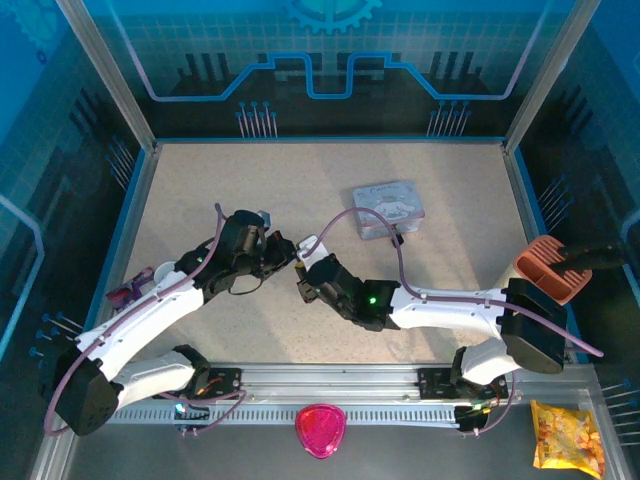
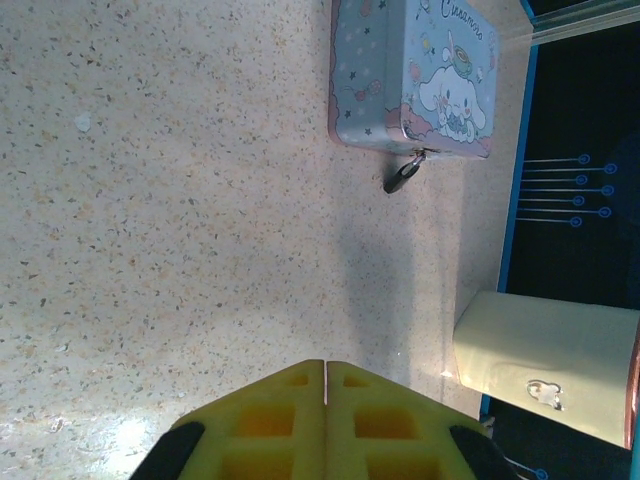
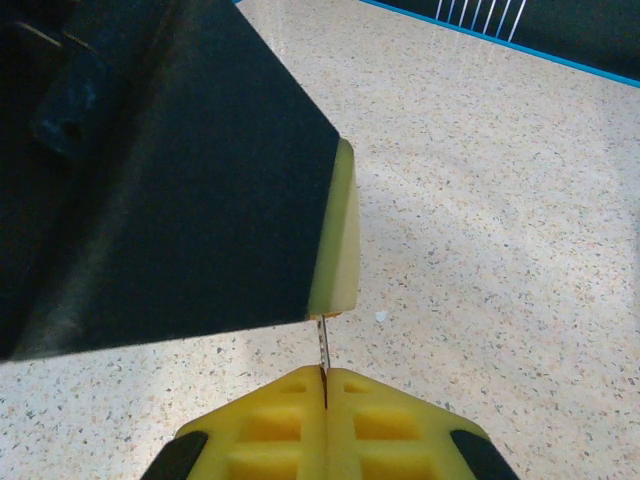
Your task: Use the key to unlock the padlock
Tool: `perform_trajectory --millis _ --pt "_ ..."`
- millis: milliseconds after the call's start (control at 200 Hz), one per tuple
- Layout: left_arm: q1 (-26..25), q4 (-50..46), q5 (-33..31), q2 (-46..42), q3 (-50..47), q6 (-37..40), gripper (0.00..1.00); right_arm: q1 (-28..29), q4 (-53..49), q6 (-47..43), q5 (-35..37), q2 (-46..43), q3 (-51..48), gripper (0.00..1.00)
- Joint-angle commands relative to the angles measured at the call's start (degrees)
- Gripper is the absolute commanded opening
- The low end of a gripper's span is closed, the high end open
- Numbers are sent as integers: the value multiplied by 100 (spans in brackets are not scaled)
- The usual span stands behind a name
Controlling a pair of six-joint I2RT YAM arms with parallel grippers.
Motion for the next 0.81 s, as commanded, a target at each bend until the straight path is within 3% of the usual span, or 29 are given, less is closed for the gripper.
perform_trajectory --millis 0,75,270,310,435,545,660,801 --pt "-42 44 -74 32 92 51 0 85 103 19 185 -22 81 0" --pt "-35 89 -188 41 92 152 0 83 35 81 258 -134 86 8" --pt "186 692 -474 -27 -3 1104 0 -387 -624 969 -83 -840 -52 68" --pt "274 946 -458 -35 -100 1279 0 -595 -846 1334 -280 -1019 -64 75" --pt "531 1643 -304 16 -237 1747 0 -1186 -443 2222 -1125 -1603 -718 78" --pt "555 2371 -103 58 -347 2018 0 -1560 582 2901 -1732 -1993 -1386 78" --pt "549 2969 371 200 -351 2054 0 -1732 1703 3153 -2167 -2216 -1843 76" --pt "520 4027 810 220 -652 1872 0 -2127 2169 3681 -2967 -2332 -1944 78"
